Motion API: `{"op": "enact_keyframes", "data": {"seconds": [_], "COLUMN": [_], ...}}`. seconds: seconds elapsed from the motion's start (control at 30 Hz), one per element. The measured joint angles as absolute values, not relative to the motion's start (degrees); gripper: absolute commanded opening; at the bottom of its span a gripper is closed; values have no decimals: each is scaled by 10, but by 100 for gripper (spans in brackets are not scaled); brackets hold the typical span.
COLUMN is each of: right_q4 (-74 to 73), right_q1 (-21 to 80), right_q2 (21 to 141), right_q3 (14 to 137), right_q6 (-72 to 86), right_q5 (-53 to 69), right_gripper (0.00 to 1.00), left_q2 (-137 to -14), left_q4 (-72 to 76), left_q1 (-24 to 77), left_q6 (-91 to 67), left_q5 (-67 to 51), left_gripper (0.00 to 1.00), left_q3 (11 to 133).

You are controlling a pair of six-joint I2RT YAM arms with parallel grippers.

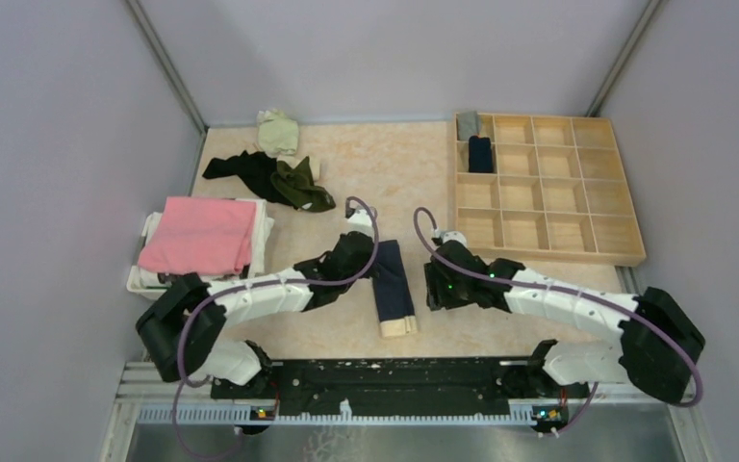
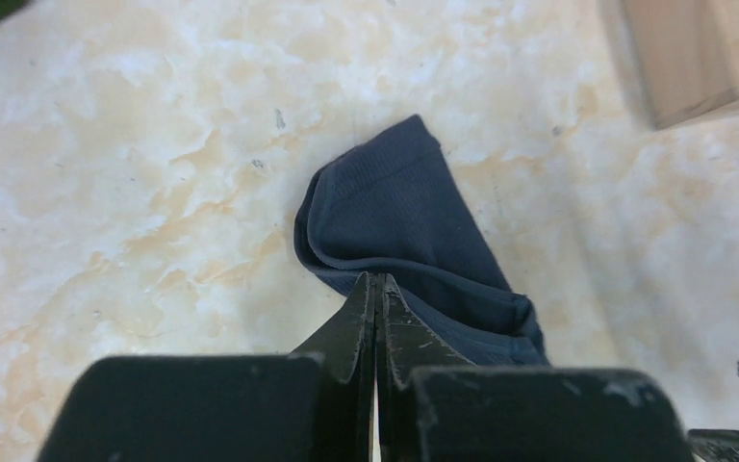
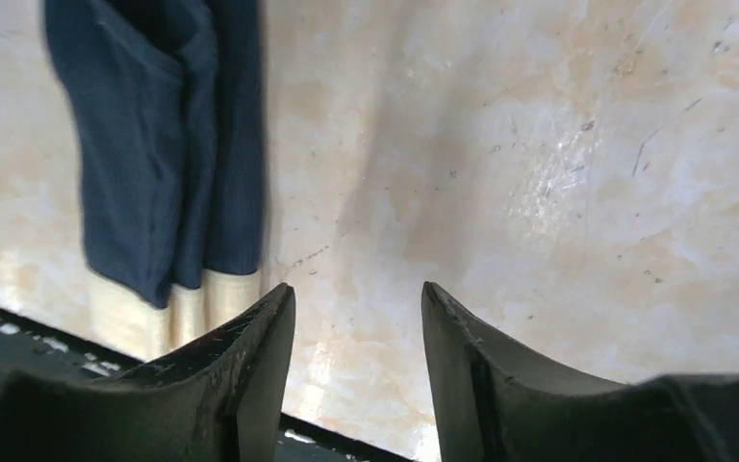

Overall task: Roll the underwear
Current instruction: Fold the underwear at the center of the board.

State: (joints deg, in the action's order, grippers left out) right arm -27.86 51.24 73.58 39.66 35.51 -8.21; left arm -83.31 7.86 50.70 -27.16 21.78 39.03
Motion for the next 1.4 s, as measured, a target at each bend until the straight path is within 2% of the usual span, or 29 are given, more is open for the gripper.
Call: {"op": "enact_keyframes", "data": {"seconds": [0.2,0.43,0.6,0.87,1.0,1.27,1.4], "right_q4": [-231,-166,-137,-120,-106,-102,-104], "right_q1": [512,519,524,524,524,527,527], "right_q2": [645,658,686,756,773,790,793], "right_q3": [367,330,330,331,339,342,342], "right_q6": [387,449,463,460,454,443,441], "right_q5": [-52,37,69,89,100,102,99], "right_gripper": [62,76,78,76,68,36,26], "left_q2": [-713,-635,-630,-630,-631,-633,-633], "left_q4": [51,12,-3,-6,-6,-6,-6], "left_q1": [507,507,507,507,507,507,507], "left_q6": [-299,-338,-355,-361,-361,-361,-361], "left_q5": [229,239,238,235,234,234,234], "left_gripper": [0,0,0,0,0,0,0], "left_q3": [354,312,300,299,299,297,296]}}
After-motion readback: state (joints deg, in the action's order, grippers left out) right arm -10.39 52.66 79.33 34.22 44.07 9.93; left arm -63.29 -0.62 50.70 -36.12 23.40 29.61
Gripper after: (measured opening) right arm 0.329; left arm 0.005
